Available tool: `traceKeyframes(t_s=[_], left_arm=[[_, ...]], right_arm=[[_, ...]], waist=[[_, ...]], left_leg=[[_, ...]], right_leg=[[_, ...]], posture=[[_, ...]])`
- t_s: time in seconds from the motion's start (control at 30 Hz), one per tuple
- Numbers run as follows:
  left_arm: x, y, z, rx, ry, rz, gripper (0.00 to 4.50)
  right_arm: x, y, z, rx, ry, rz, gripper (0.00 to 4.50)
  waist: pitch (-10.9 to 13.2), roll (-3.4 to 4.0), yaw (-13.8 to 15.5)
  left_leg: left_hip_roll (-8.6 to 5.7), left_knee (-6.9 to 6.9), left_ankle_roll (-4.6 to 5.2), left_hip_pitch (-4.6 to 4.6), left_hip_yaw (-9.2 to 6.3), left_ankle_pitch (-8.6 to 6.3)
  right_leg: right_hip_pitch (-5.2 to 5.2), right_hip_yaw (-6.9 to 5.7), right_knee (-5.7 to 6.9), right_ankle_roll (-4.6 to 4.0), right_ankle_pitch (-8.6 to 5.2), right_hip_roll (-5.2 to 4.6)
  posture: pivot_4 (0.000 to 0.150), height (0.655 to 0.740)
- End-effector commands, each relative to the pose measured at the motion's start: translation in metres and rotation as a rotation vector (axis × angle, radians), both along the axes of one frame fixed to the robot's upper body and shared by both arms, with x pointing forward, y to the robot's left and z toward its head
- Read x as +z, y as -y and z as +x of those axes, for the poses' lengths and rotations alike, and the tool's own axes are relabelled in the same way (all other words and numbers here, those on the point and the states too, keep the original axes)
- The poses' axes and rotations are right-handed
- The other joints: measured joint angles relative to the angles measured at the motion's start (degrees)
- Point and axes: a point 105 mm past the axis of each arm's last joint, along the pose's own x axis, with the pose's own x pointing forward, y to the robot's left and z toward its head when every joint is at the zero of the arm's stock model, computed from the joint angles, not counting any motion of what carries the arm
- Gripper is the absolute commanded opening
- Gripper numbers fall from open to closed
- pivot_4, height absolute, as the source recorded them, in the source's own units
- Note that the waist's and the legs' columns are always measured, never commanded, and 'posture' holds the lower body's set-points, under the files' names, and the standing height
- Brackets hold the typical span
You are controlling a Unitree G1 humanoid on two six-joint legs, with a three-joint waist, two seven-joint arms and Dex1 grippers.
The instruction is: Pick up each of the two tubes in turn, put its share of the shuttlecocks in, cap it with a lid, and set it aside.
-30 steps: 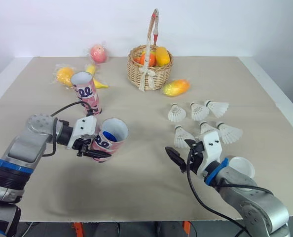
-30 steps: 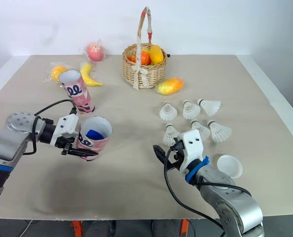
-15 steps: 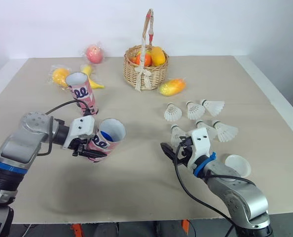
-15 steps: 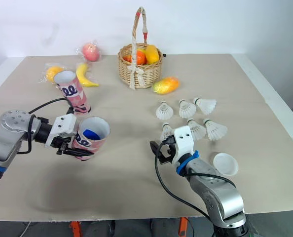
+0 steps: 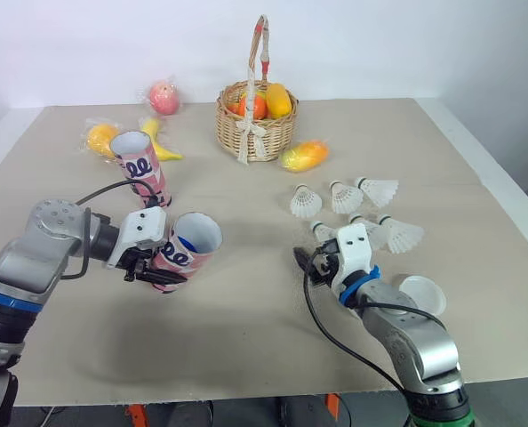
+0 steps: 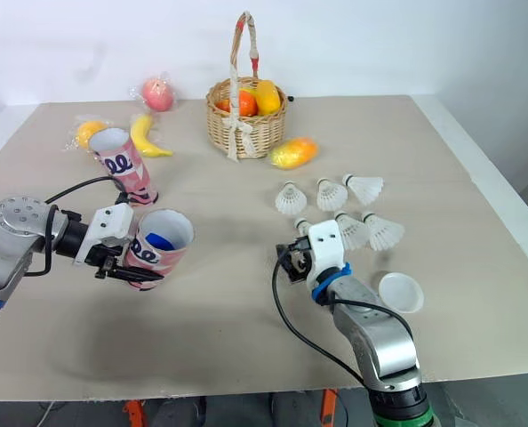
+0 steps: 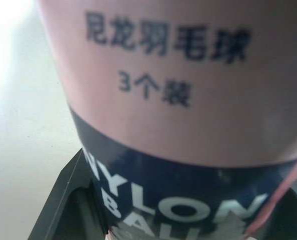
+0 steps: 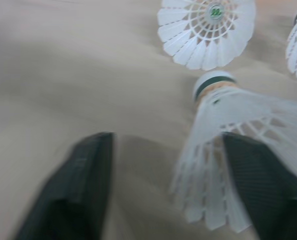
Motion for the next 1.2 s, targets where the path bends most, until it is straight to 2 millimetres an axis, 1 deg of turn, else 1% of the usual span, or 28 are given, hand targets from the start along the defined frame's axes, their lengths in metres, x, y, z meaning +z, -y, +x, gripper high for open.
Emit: traceKeyframes(t_s=[0.03,0.13,0.17,0.27,0.33,0.4,0.47,0.57,0.6,0.67,0.73,0.83,0.9,1.03,1.2], left_arm=[[-0.002,-0.001,-0.005,-0.001,-0.023,0.011,2.67],[-0.002,-0.001,-0.005,0.001,-0.025,0.009,2.67],[-0.002,-0.001,-0.005,0.002,-0.025,0.009,2.67],[-0.002,-0.001,-0.005,0.002,-0.026,0.004,2.67],[-0.002,-0.001,-0.004,0.002,-0.027,0.001,2.67],[-0.002,0.0,-0.004,0.002,-0.029,-0.001,2.67],[-0.002,0.001,-0.004,0.001,-0.032,-0.004,2.67],[-0.002,0.002,-0.005,-0.001,-0.039,-0.006,2.67],[-0.002,0.002,-0.005,-0.001,-0.04,-0.006,2.67],[-0.003,0.001,-0.005,0.0,-0.044,-0.003,2.67],[-0.003,0.001,-0.005,0.001,-0.046,0.0,2.67],[-0.003,0.0,-0.004,0.004,-0.049,-0.002,2.67],[-0.003,-0.001,-0.004,0.004,-0.053,-0.002,2.67],[-0.004,-0.002,-0.004,0.01,-0.059,-0.002,2.67],[-0.005,-0.004,-0.004,0.014,-0.07,0.003,2.67]], right_arm=[[0.013,-0.007,0.001,0.037,0.062,0.013,1.67],[0.014,-0.014,-0.003,0.083,0.066,0.033,0.27],[0.015,-0.017,-0.006,0.104,0.064,0.04,0.07],[0.014,-0.033,-0.019,0.218,0.038,0.081,0.07],[0.018,-0.042,-0.026,0.294,0.033,0.116,0.07],[0.025,-0.046,-0.03,0.353,0.035,0.161,0.07],[0.037,-0.05,-0.034,0.44,0.051,0.202,0.07],[0.058,-0.051,-0.038,0.586,0.127,0.146,0.07],[0.062,-0.051,-0.039,0.615,0.141,0.135,0.07],[0.083,-0.053,-0.039,0.717,0.219,0.098,0.07],[0.098,-0.054,-0.037,0.779,0.276,0.041,0.07],[0.117,-0.064,-0.042,0.926,0.362,-0.055,0.07],[0.122,-0.074,-0.042,1.014,0.41,-0.146,0.07],[0.127,-0.092,-0.039,1.116,0.482,-0.266,0.07],[0.129,-0.108,-0.039,1.227,0.523,-0.34,0.07]], waist=[[0.0,0.0,-0.01],[0.0,0.0,-0.01],[0.0,0.0,-0.01],[0.0,0.0,-0.01],[0.01,0.01,-0.02],[0.01,0.01,-0.01],[0.01,0.01,-0.01],[0.02,0.03,-0.01],[0.02,0.03,-0.01],[0.03,0.04,-0.01],[0.06,0.09,-0.01],[0.05,0.08,-0.01],[0.11,0.17,-0.01],[0.11,0.18,-0.05],[0.12,0.19,-0.06]], left_leg=[[0.0,0.0,0.0,0.0,0.0,0.0],[0.0,0.0,0.0,-0.01,0.0,0.0],[0.0,0.0,0.0,-0.01,0.0,0.0],[0.0,0.0,0.0,-0.01,0.0,0.0],[0.01,0.0,0.0,-0.01,0.0,0.0],[0.01,0.0,0.0,-0.01,0.0,0.0],[0.01,0.01,0.0,-0.01,0.0,0.0],[0.01,0.03,0.0,-0.01,0.0,0.0],[0.01,0.04,0.0,-0.01,0.0,0.0],[0.01,0.04,0.0,-0.01,0.0,0.0],[0.01,0.04,0.0,-0.01,0.01,0.0],[0.01,0.03,0.0,-0.01,0.0,0.0],[0.01,0.05,0.0,-0.02,0.03,0.0],[0.02,0.02,0.0,-0.01,0.02,0.0],[0.02,0.04,0.0,-0.03,0.04,0.0]], right_leg=[[0.0,0.0,0.0,-0.02,0.01,0.0],[0.0,0.0,0.0,-0.04,0.01,0.0],[-0.01,0.0,0.0,-0.04,0.01,0.0],[0.0,0.0,0.0,-0.03,0.01,0.0],[-0.01,0.0,0.0,-0.03,0.0,0.01],[-0.01,0.0,0.0,-0.03,0.0,0.0],[0.0,0.0,0.0,-0.01,0.0,0.0],[0.0,0.0,0.0,0.04,0.01,0.0],[0.01,0.0,0.0,0.05,0.02,0.0],[0.0,-0.01,0.0,0.08,0.0,0.01],[0.0,0.0,0.0,0.07,0.01,0.02],[0.0,-0.01,0.0,0.05,0.01,0.02],[0.01,-0.01,0.0,0.02,0.02,-0.01],[-0.01,-0.03,0.0,-0.02,0.01,0.01],[-0.01,-0.03,0.0,-0.08,0.05,0.0]], posture=[[0.15,0.74],[0.15,0.74],[0.15,0.74],[0.15,0.74],[0.15,0.74],[0.15,0.74],[0.15,0.74],[0.15,0.74],[0.15,0.74],[0.15,0.74],[0.15,0.74],[0.15,0.74],[0.15,0.74],[0.15,0.74],[0.15,0.74]])
